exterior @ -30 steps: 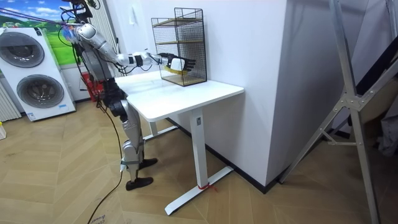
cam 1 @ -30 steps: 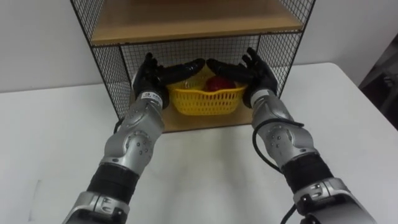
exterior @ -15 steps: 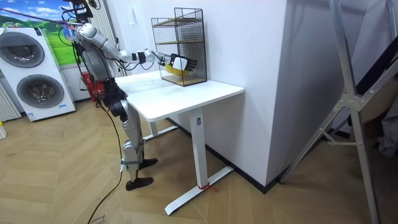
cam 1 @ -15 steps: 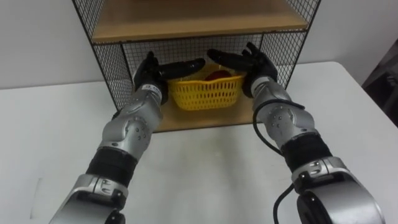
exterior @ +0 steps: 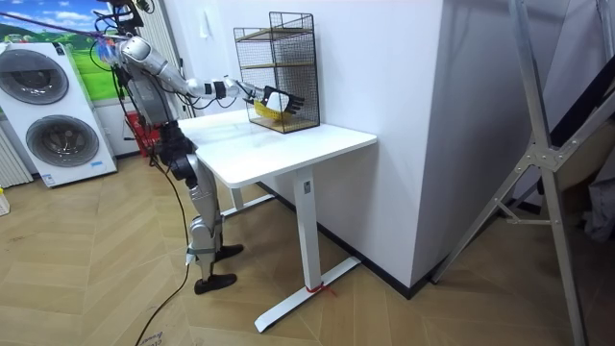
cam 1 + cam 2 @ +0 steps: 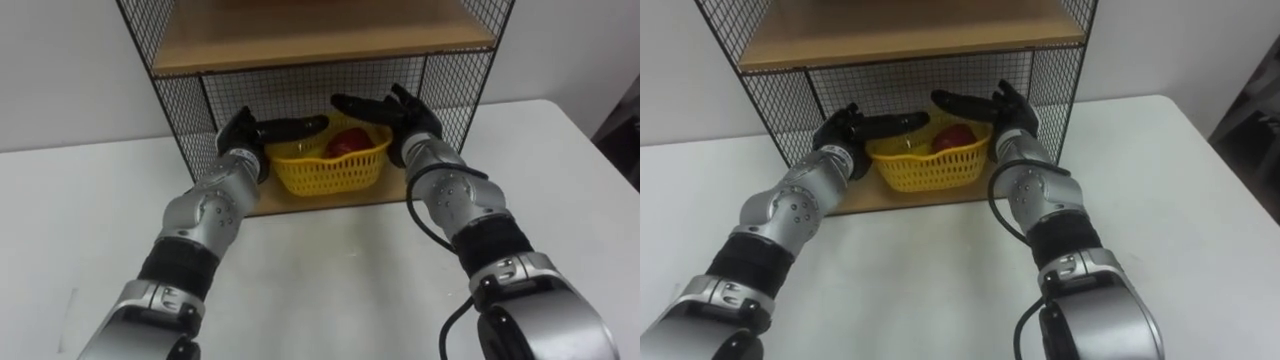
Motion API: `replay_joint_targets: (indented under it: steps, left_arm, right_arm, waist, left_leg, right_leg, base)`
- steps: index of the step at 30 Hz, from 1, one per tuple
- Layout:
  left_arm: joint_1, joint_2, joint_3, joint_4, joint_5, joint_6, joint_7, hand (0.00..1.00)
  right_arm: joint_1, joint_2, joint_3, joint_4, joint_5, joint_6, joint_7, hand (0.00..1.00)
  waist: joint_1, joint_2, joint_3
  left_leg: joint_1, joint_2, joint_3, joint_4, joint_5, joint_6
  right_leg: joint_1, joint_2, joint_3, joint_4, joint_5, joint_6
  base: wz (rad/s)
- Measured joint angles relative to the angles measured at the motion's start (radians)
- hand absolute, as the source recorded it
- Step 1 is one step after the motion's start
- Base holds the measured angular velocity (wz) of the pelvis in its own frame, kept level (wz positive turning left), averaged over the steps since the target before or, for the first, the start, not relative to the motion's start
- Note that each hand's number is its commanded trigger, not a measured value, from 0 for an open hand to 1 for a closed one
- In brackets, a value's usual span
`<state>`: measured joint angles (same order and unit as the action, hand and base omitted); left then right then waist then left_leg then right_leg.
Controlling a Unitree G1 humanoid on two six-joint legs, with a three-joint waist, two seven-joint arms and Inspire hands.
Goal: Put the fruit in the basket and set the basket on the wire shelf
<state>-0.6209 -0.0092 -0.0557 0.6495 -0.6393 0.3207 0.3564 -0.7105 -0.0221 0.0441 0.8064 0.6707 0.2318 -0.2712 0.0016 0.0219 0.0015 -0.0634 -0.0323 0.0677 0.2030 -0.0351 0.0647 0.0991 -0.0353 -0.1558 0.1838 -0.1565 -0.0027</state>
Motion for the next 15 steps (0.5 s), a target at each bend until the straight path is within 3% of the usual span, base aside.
replay_joint_targets:
  steps: [8,15]
  left_arm:
    - [0.001,0.014,0.001,0.060,-0.005,0.001,-0.028,0.00]
    - [0.003,0.032,0.002,0.024,-0.019,0.001,-0.038,0.00]
  right_arm:
    - [0.007,-0.003,0.001,0.074,0.000,0.012,0.060,0.00]
    - [0.052,-0.044,0.001,0.027,-0.011,0.012,0.090,0.00]
  waist:
    - [-0.025,0.001,0.0058]
    - [-0.023,0.000,0.0063]
  left_leg:
    - [0.022,-0.003,-0.019,0.000,-0.003,-0.005]
    - [0.014,-0.010,-0.020,-0.005,-0.001,-0.007]
  right_leg:
    - [0.027,0.000,-0.009,-0.013,-0.004,0.001]
    - [0.016,0.001,-0.009,-0.012,-0.005,0.001]
  base:
    - [0.04]
    - [0.00]
